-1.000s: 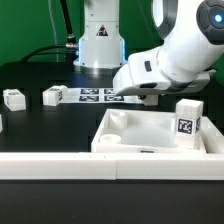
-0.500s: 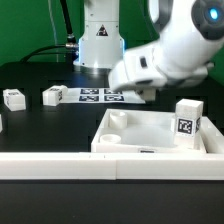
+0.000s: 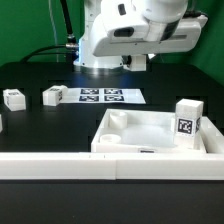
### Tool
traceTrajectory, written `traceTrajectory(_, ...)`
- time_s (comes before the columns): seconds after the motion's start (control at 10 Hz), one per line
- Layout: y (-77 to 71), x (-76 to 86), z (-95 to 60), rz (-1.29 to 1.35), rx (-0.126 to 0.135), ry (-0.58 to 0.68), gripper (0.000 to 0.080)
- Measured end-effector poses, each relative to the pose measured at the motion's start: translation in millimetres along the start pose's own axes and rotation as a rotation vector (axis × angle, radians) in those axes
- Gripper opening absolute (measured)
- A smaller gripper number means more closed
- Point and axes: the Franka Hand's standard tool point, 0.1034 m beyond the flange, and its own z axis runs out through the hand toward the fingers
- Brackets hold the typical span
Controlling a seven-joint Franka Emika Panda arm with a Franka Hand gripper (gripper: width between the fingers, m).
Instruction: Assemble square table
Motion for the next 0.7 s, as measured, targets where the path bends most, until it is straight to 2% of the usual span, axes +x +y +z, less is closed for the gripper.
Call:
traceTrajectory(0.1, 1.3, 0.8, -1.3, 0.001, 0.003, 0.047, 0.0290)
traceTrajectory(0.2, 7.6, 15.7, -11.5, 0.009, 0.004, 0.125, 0.0290)
traceTrajectory(0.4, 30.0, 34.7, -71.9, 0.018, 0.007, 0.259, 0.0290)
traceTrajectory(0.5, 43.2, 36.0, -108.2, 0.030, 0.005, 0.333, 0.0290)
traceTrajectory(0.6, 48.9, 38.0, -134.3, 0.036, -0.003, 0.418, 0.0290)
traceTrajectory(0.7, 49.4, 42.9, -135.1, 0.038, -0.013, 0.503, 0.0290)
